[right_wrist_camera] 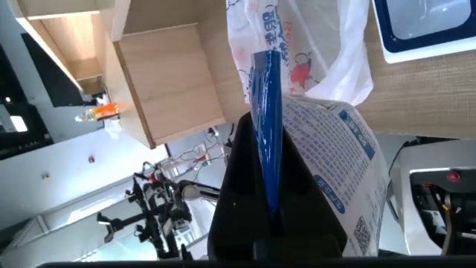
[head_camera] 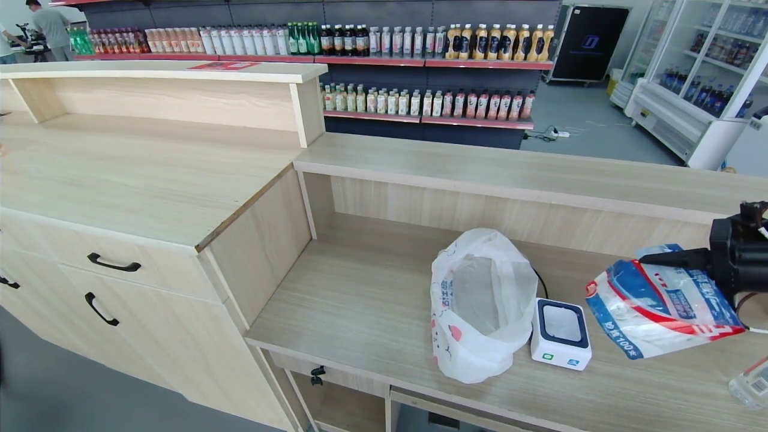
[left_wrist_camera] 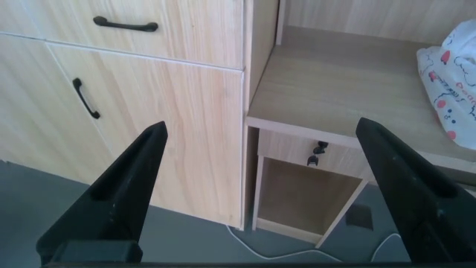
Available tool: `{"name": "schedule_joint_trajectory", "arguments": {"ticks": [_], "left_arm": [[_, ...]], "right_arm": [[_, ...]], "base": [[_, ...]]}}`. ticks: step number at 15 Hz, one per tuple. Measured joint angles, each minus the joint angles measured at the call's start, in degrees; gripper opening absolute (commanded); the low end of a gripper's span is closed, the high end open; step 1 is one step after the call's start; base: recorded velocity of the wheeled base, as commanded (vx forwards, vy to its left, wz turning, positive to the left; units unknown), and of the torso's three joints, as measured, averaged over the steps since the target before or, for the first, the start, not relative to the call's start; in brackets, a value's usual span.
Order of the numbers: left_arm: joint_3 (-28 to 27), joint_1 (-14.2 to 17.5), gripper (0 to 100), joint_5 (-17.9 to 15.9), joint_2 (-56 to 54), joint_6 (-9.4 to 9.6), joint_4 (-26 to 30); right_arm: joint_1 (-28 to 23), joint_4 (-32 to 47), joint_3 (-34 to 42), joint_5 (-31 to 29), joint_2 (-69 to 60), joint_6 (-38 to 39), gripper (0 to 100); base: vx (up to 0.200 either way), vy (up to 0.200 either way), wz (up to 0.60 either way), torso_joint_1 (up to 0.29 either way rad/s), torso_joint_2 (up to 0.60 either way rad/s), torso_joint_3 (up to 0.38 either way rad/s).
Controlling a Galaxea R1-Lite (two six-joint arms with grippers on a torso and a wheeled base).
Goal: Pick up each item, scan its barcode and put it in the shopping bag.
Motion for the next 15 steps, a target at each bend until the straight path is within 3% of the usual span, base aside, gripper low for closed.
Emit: {"name": "schedule_joint_trajectory", "arguments": {"ticks": [7, 15], "left_arm": [[0.00, -0.05, 100, 0.00, 0.00, -0.02, -0.02], [0.00, 0.00, 100, 0.00, 0.00, -0.02, -0.02]], "right_arm": [[-4.30, 3.55, -0.52, -0.11, 3.19, 1.27, 0], [-5.49, 3.72, -0.93, 0.01, 7.30, 1.15, 0]], "base": [[0.000, 0.000, 0.00, 0.000, 0.00, 0.000], [0.000, 0.000, 0.00, 0.000, 0.00, 0.000]]}}
